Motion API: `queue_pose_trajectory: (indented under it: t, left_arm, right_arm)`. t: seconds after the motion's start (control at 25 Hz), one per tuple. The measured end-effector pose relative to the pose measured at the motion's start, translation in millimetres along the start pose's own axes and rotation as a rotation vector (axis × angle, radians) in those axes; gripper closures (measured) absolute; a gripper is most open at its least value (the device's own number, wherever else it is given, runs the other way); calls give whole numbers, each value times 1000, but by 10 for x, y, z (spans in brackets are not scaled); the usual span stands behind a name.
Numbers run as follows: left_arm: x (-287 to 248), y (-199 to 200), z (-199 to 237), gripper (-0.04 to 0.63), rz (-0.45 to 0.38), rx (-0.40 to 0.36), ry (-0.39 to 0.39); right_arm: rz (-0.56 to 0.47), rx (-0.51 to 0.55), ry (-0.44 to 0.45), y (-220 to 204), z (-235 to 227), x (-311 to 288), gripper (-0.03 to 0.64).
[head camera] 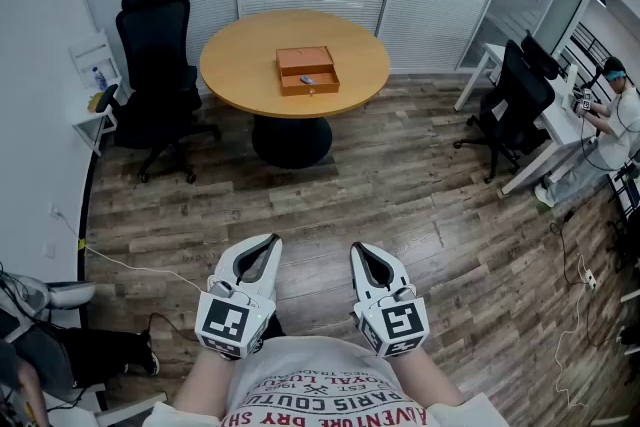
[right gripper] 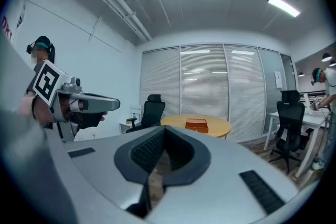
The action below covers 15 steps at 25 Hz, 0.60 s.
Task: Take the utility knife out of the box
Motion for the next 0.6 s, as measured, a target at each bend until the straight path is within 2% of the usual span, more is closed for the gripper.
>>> queue_pose_trajectory:
  t: [0.4,0.6]
  left_arm:
    - [-91,-32,-20,584,23,9,0]
    - [-137,-70,9,584,38,9,4]
  right_arm:
    - [25,1,9,-45,-101,-26,609]
    - [29,-65,7,-112,-146,-91,609]
Point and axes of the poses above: the fingertips, and each gripper's own axes: x backward along the fingers, z to its left, y out of its top, the point moved 9 cm from there along x, backward along the fingers, and after that the axes turned 11 degrees about z, right-handed, at the moved point
